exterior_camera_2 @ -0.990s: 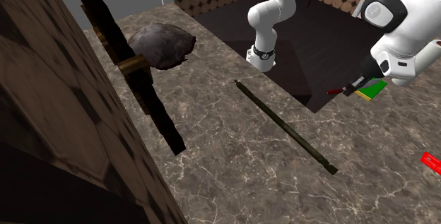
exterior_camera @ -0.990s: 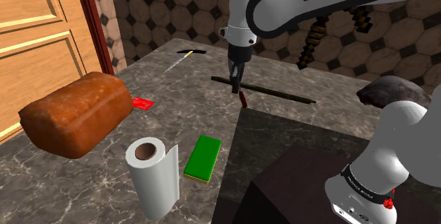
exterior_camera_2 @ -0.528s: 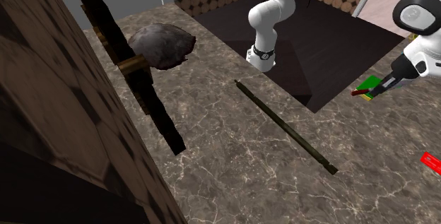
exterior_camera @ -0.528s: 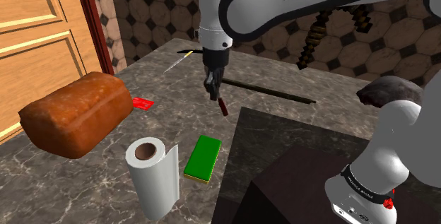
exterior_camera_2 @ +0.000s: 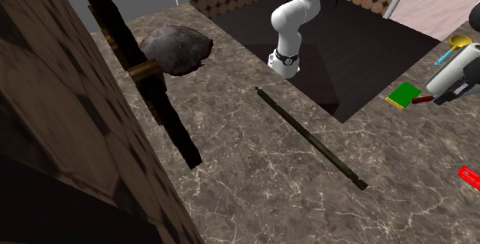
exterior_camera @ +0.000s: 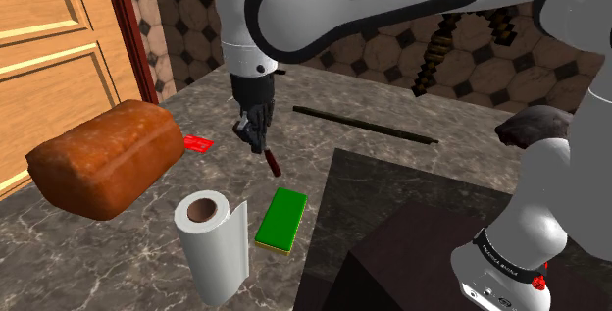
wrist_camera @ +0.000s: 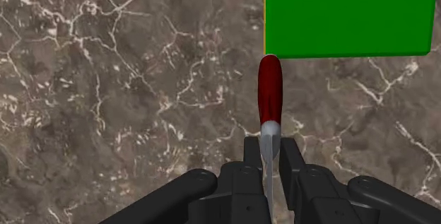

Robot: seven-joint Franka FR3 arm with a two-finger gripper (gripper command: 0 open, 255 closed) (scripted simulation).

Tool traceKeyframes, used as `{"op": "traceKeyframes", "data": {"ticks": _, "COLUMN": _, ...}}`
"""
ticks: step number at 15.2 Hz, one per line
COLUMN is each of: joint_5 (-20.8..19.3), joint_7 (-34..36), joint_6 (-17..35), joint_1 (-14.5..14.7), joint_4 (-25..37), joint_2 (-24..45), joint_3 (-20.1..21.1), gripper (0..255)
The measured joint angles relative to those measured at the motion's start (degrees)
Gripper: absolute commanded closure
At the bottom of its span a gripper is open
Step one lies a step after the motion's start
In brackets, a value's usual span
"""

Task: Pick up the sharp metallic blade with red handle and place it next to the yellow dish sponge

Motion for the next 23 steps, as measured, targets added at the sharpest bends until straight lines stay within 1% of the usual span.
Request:
{"op": "traceKeyframes", "data": {"ticks": 4, "joint_5": -0.66, "joint_7": 3.89, "joint_6": -3.08, "joint_1": 2.78, "joint_4": 10.42, "joint_2": 7.33, "joint_3": 1.19, "gripper": 255}}
{"op": "traceKeyframes", "data": {"ticks": 7, "joint_5": -1.26, "joint_7": 6.13, "joint_6": -6.45, "joint_1": 4.76, "joint_4": 20.05, "joint_2": 13.54, "joint_3": 1.69, "gripper": 255}}
{"op": "traceKeyframes", "data": {"ticks": 9, "joint_5": -1.76, "joint_7": 7.68, "joint_6": -9.65, "joint_1": 6.42, "joint_4": 28.72, "joint_2": 19.02, "joint_3": 1.93, "gripper": 255}}
{"op": "traceKeyframes", "data": {"ticks": 10, "joint_5": -1.86, "joint_7": 8.17, "joint_6": -10.20, "joint_1": 6.94, "joint_4": 30.68, "joint_2": 20.44, "joint_3": 2.01, "gripper": 255}}
{"op": "traceKeyframes", "data": {"ticks": 12, "joint_5": -1.96, "joint_7": 8.49, "joint_6": -9.89, "joint_1": 7.26, "joint_4": 31.64, "joint_2": 21.72, "joint_3": 2.02, "gripper": 255}}
{"op": "traceKeyframes", "data": {"ticks": 19, "joint_5": -2.03, "joint_7": 8.64, "joint_6": -4.92, "joint_1": 7.21, "joint_4": 27.00, "joint_2": 22.08, "joint_3": 1.99, "gripper": 255}}
{"op": "traceKeyframes", "data": {"ticks": 23, "joint_5": -2.14, "joint_7": 8.65, "joint_6": -2.14, "joint_1": 7.14, "joint_4": 25.53, "joint_2": 22.64, "joint_3": 1.89, "gripper": 255}}
